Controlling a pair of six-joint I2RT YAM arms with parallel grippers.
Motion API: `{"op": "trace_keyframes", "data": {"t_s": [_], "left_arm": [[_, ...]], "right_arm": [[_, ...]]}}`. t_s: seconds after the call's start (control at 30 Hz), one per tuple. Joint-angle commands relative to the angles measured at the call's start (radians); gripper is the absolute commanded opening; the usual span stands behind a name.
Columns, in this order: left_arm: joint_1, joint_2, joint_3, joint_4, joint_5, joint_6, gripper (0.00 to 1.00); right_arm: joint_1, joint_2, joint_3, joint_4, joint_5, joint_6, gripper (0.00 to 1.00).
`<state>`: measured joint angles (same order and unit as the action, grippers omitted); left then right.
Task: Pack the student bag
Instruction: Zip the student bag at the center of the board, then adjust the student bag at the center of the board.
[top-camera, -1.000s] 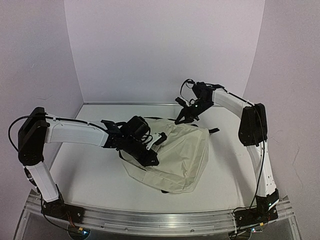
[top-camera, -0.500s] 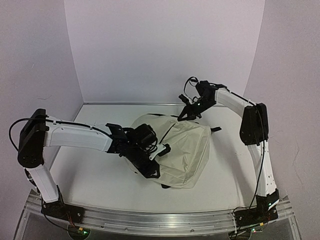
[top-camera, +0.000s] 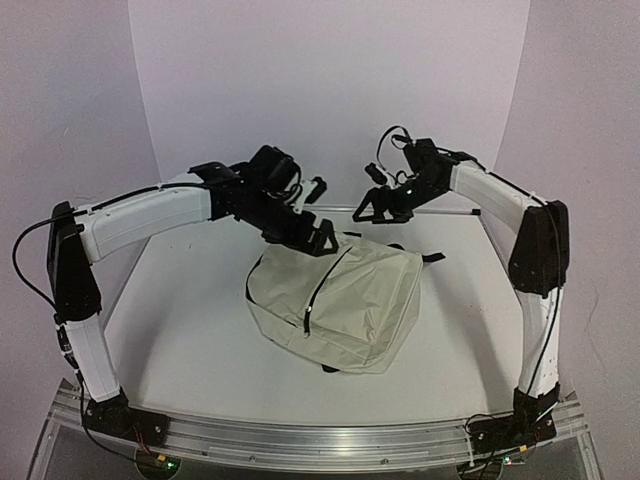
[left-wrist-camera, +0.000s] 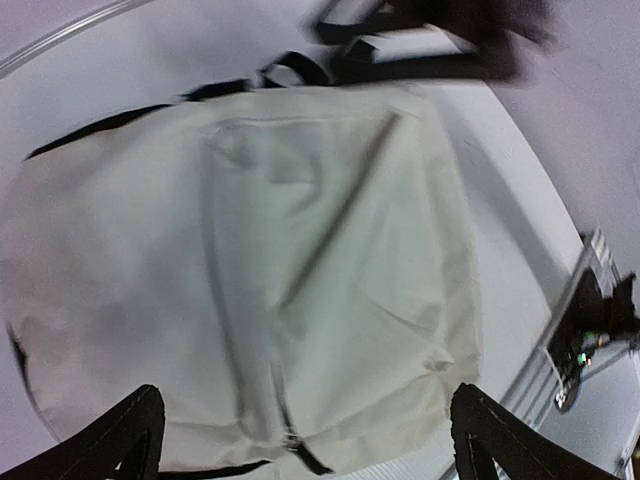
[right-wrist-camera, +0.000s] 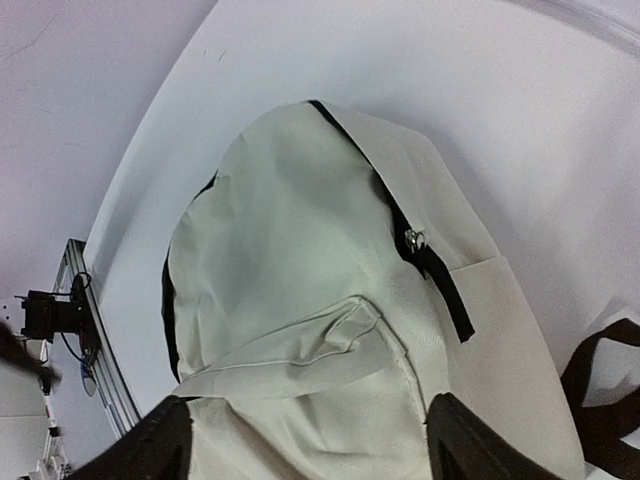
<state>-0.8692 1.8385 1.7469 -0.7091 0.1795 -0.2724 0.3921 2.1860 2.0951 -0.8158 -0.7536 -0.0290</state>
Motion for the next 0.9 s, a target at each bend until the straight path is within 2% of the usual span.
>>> {"op": "trace_keyframes", "data": {"t_s": [0.0, 0.1, 0.23, 0.33, 0.5, 0.63, 0.7, 0.83, 0.87], "left_arm": [[0.18, -0.006, 0.03, -0.049, 0.043, -0.051, 1.0], [0.273, 0.049, 0.084, -0.105, 0.028, -0.058, 1.0], [0.359, 0.157, 0.164, -0.18, -0.003, -0.037, 1.0], [0.392, 0.242, 0.219, -0.214, -0.008, -0.013, 1.0], [0.406, 0.351, 0.245, -0.216, 0.064, 0.02, 0.96], [0.405, 0.405, 0.221, -0.211, 0.168, 0.03, 0.78], [0.403, 0.396, 0.172, -0.188, 0.213, 0.016, 0.61], [0.389, 0.304, 0.026, -0.133, 0.218, -0.019, 0.27], [0.382, 0.278, -0.021, -0.124, 0.22, -0.024, 0.2]], "right_arm": [[-0.019, -0.241, -0.184, 0.004, 0.112, -0.041, 0.87], [-0.019, -0.357, -0.365, -0.006, 0.18, -0.059, 0.91], [-0.019, -0.462, -0.557, -0.037, 0.179, -0.061, 0.92], [-0.018, -0.499, -0.656, -0.04, 0.142, -0.048, 0.92], [-0.016, -0.507, -0.763, -0.034, 0.077, -0.032, 0.92], [-0.015, -0.473, -0.793, -0.02, -0.029, -0.013, 0.87], [-0.015, -0.441, -0.774, -0.014, -0.024, -0.011, 0.81], [-0.016, -0.336, -0.675, -0.013, 0.072, -0.01, 0.55], [-0.019, -0.305, -0.632, -0.012, 0.093, -0.012, 0.49]]}}
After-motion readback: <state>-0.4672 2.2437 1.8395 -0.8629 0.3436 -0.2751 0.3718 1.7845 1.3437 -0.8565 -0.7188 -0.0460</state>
